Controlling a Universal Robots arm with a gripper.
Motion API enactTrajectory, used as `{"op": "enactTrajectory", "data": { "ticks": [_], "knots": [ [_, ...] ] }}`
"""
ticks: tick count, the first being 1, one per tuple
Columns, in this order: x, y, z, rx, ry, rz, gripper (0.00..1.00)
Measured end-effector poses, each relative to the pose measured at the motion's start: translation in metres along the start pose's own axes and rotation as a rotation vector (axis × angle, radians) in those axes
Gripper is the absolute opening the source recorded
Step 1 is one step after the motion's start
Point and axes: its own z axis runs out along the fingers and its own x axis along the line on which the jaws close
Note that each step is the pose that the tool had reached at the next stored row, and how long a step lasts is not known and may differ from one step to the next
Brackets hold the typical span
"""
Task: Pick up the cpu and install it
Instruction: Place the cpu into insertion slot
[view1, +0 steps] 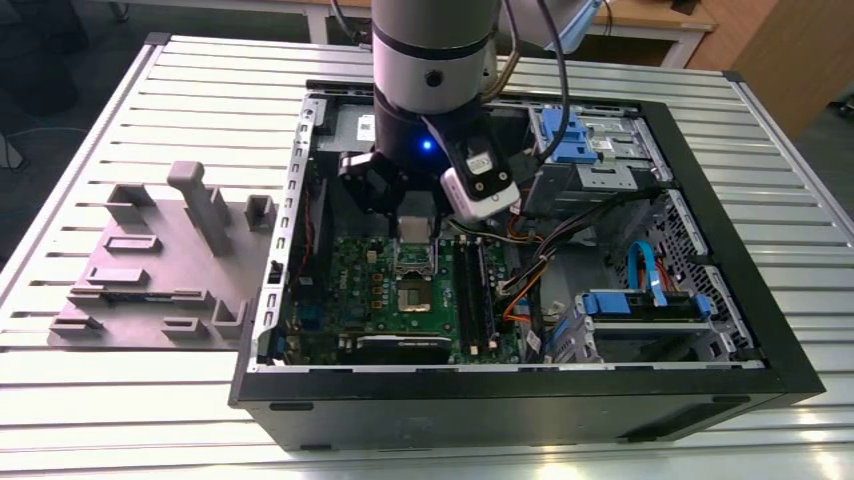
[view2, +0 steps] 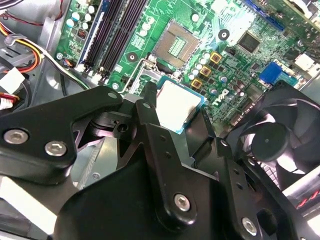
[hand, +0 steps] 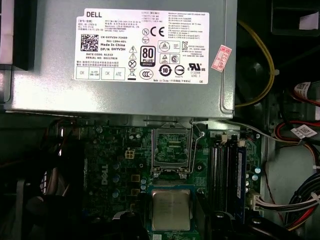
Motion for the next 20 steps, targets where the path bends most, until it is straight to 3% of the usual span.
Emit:
{"op": "enactTrajectory", "data": {
  "ticks": [20],
  "knots": [
    [-0.0002, -0.0042, 0.0078, 0.0001, 0.0000, 0.000, 0.47]
  ]
}}
